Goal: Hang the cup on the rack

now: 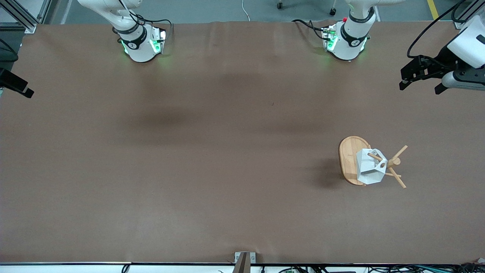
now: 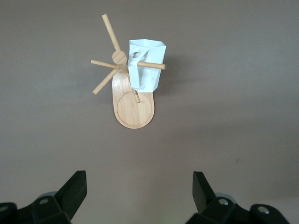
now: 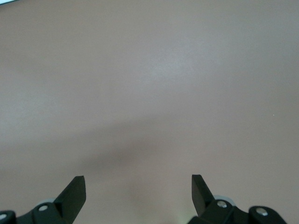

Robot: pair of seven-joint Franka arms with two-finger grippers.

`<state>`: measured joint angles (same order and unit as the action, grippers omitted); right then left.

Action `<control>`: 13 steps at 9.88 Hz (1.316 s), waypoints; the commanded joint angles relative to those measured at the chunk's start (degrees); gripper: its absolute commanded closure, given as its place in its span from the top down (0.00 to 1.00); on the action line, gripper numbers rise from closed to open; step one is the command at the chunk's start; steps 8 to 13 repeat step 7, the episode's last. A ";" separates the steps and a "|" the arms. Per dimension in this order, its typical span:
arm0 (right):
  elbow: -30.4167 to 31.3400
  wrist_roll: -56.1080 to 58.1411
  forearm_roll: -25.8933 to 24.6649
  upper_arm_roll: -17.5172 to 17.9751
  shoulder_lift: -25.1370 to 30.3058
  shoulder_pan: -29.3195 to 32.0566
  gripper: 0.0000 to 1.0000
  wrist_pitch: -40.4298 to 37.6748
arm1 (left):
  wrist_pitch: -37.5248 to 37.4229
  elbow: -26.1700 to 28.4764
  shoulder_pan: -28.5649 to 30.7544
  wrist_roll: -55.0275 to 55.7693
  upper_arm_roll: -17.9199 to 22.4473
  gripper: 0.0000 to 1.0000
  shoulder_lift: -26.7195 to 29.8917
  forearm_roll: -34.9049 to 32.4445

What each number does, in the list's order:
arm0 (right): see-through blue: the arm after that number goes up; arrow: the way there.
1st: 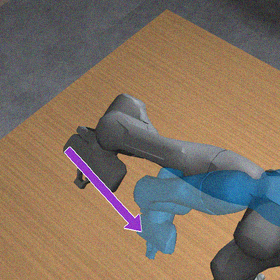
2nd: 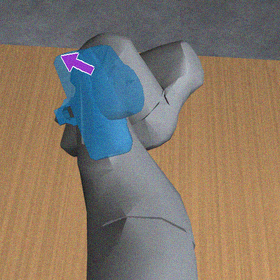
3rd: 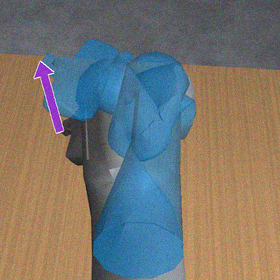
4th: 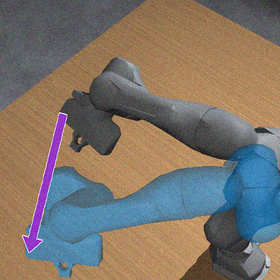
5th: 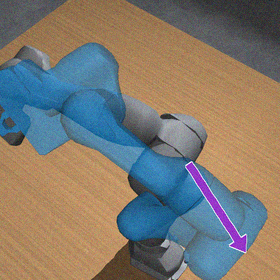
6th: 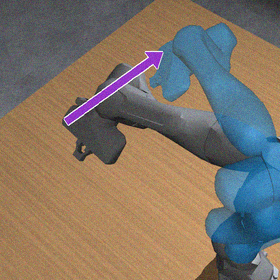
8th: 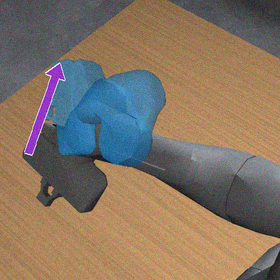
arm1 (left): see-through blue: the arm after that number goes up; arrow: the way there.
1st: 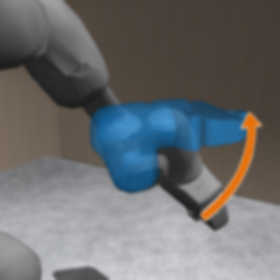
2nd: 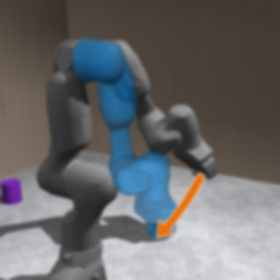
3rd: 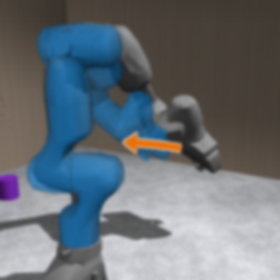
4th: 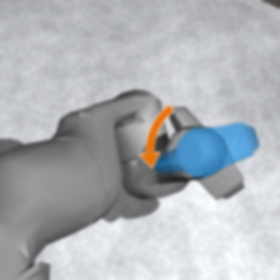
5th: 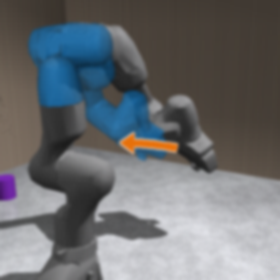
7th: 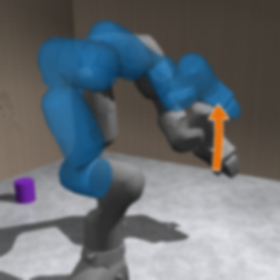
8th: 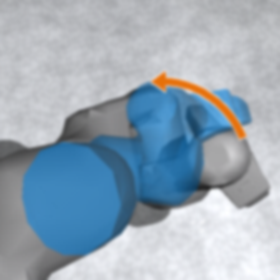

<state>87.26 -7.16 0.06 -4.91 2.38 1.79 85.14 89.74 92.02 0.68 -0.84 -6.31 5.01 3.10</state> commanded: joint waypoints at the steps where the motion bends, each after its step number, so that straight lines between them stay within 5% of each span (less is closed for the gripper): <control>1: -0.34 -0.40 0.38 -0.10 -0.01 -0.12 1.00 -0.50 | -0.44 2.55 -0.07 -0.64 0.34 1.00 0.35 -1.43; 13: -0.60 -0.23 0.55 -0.01 -0.18 0.58 1.00 -0.41 | -0.79 1.76 -0.33 -0.91 -0.19 1.00 -0.44 -4.60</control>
